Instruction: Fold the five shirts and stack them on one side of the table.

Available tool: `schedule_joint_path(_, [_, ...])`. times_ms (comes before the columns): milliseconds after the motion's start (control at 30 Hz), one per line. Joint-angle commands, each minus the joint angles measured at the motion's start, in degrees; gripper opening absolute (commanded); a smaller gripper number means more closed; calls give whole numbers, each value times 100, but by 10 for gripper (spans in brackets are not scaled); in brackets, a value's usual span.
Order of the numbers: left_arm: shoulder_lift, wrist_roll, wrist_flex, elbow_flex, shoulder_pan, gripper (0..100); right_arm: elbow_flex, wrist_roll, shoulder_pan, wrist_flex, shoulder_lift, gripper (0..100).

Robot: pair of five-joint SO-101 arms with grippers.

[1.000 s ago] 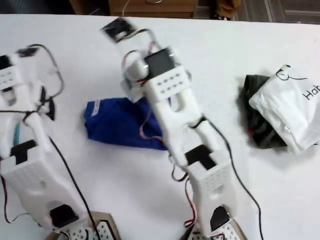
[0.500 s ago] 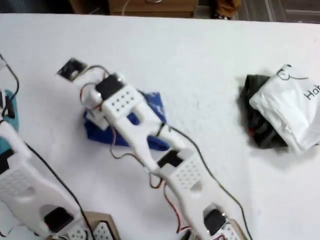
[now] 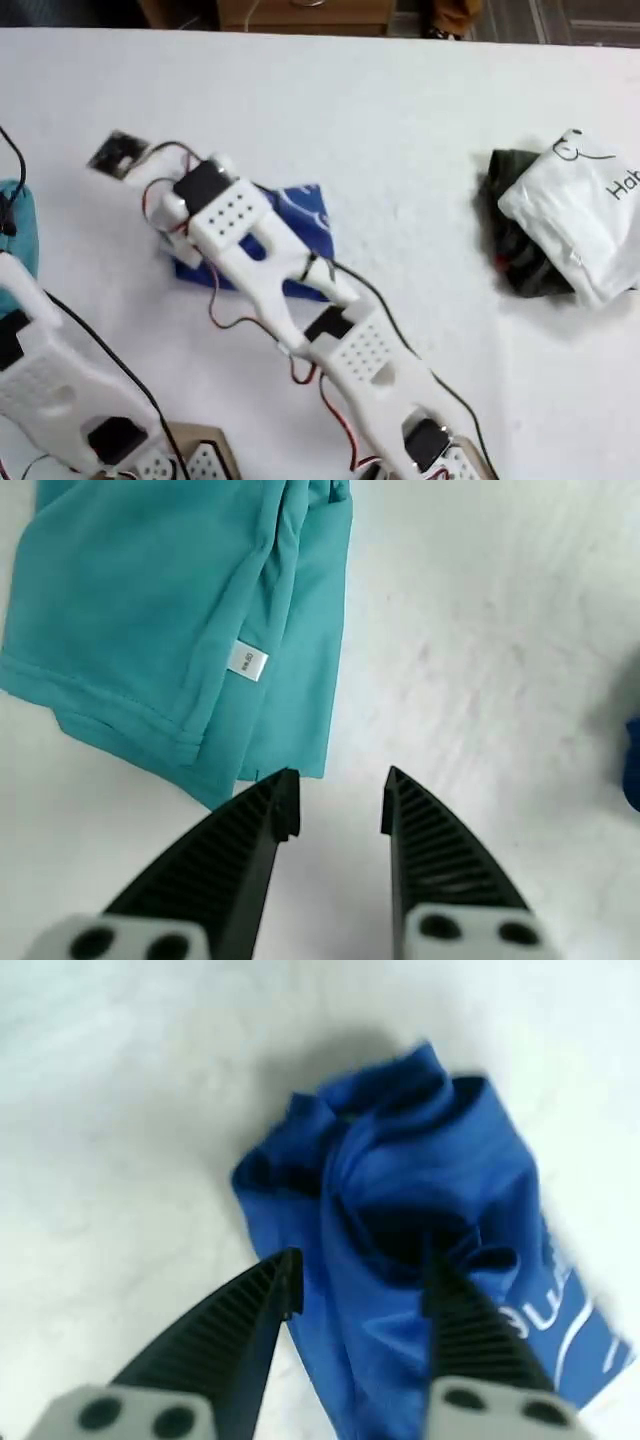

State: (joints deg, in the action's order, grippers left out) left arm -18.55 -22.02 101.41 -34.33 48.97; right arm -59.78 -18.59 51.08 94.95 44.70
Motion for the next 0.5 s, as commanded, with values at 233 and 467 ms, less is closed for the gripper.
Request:
schedule_joint_path(233, [756, -35, 88, 637, -62, 155, -1451, -167, -523, 655, -338, 259])
schedule_joint_path(467, [1073, -44, 88, 945, -62, 156, -132, -158, -1367, 655, -725, 259])
